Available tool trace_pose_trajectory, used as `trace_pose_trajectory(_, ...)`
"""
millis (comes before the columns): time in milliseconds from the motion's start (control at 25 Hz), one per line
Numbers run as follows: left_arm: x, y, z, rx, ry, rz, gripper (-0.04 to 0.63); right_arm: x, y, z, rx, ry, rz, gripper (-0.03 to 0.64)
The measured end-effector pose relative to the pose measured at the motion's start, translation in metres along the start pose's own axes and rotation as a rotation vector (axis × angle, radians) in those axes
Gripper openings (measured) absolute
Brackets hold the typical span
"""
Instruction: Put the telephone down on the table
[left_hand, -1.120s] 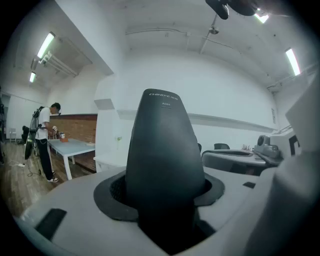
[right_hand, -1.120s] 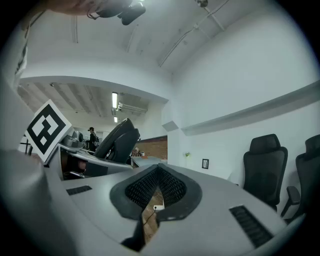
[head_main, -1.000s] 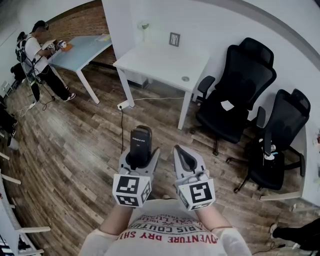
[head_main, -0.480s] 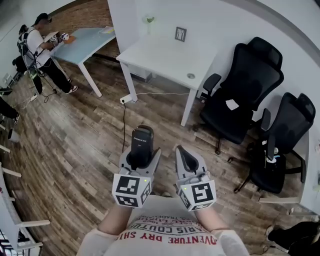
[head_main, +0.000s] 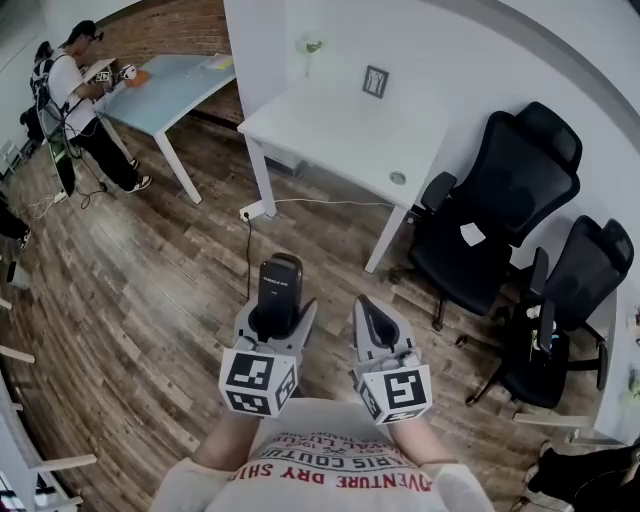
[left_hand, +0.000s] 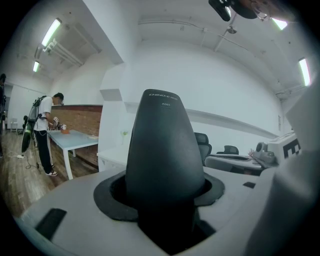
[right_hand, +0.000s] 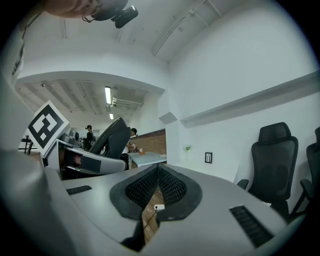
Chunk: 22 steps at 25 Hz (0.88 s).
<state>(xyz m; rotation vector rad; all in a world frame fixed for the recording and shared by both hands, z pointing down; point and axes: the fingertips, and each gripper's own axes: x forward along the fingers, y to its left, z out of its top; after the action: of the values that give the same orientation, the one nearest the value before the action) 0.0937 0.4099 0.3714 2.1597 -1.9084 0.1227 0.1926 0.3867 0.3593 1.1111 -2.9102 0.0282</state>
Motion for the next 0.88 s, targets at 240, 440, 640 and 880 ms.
trace_pose_trajectory(240, 0.038, 0.082, 0.027, -0.019, 0.003, -0.048, 0.285, 0.086, 0.011, 0.008, -0.015, 0.025, -0.051, 0.025)
trace_pose_trajectory(440, 0.070, 0.150, 0.051, -0.020, 0.000, -0.098, 0.285, 0.157, 0.021, 0.018, -0.023, 0.032, -0.099, 0.025)
trace_pose_trajectory(640, 0.092, 0.214, 0.068, -0.018, 0.002, -0.116, 0.285, 0.218, 0.033, 0.024, -0.027, 0.026, -0.132, 0.025)
trace_pose_trajectory(880, 0.117, 0.254, 0.063, -0.043, 0.028, -0.123, 0.285, 0.265, 0.034, 0.017, -0.021, 0.045, -0.148, 0.025)
